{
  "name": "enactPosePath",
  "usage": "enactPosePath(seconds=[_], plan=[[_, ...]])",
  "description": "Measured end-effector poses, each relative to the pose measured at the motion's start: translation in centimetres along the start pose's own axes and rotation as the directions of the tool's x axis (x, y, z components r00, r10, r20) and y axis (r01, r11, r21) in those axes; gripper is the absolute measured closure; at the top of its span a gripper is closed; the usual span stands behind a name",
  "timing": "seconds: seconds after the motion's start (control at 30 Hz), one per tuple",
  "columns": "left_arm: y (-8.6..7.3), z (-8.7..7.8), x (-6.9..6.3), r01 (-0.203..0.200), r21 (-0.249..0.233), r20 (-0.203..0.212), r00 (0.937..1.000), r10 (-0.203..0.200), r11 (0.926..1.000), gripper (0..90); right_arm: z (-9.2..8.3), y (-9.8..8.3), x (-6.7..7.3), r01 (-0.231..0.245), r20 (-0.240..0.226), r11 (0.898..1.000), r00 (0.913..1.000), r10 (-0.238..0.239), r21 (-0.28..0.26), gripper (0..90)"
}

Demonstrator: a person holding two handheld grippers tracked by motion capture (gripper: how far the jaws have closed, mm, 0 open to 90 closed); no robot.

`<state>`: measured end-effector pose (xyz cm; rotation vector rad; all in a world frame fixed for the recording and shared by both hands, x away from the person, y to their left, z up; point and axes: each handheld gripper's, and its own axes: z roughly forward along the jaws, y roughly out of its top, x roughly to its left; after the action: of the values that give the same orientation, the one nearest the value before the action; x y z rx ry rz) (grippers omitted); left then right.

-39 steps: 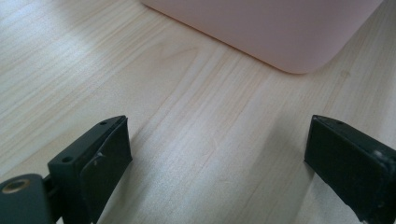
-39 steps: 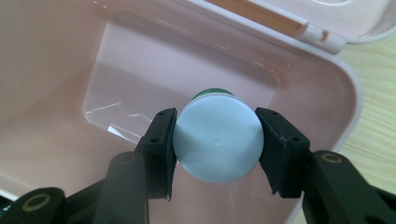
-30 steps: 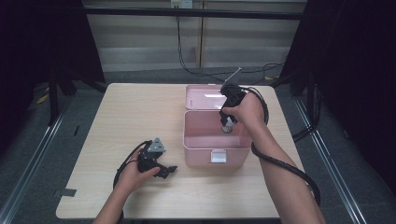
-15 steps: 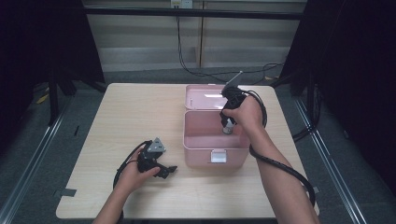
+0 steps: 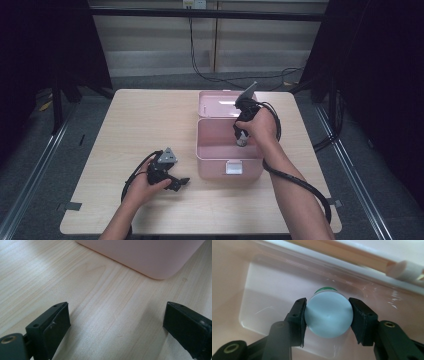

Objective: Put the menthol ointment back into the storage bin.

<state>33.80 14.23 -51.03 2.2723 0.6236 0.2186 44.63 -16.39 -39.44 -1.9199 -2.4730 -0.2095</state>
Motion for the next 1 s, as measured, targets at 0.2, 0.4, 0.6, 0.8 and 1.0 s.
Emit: enactPosePath(seconds=[0.2, 0.4, 0.6, 0.8, 1.0], plan=[[0.0, 0.0, 0.0, 0.002, 0.003, -0.001, 1.0, -0.002, 1.0, 6.5, 0.6, -0.1, -0.2, -0.005, -0.007, 1.0, 1.0, 0.005, -0.012, 50.7], [0.0, 0.0, 0.0, 0.002, 0.003, -0.001, 1.0, -0.002, 1.0, 6.5, 0.8, -0.1, -0.2, -0.008, -0.003, 1.0, 1.0, 0.008, -0.022, 50.7], [0.0, 0.0, 0.0, 0.002, 0.003, -0.001, 1.0, -0.002, 1.0, 6.5, 1.0, -0.1, -0.1, -0.004, 0.002, 1.0, 1.0, 0.004, -0.03, 50.6], [0.0, 0.0, 0.0, 0.002, 0.003, -0.002, 1.0, -0.002, 1.0, 6.5, 1.1, -0.1, -0.1, 0.001, 0.008, 0.999, 1.0, -0.001, -0.034, 50.6], [0.0, 0.0, 0.0, 0.001, -0.001, -0.001, 1.0, -0.001, 1.0, 6.5, 1.5, -0.2, -0.2, 0.01, 0.01, 0.999, 0.9999, -0.01, -0.037, 50.6]])
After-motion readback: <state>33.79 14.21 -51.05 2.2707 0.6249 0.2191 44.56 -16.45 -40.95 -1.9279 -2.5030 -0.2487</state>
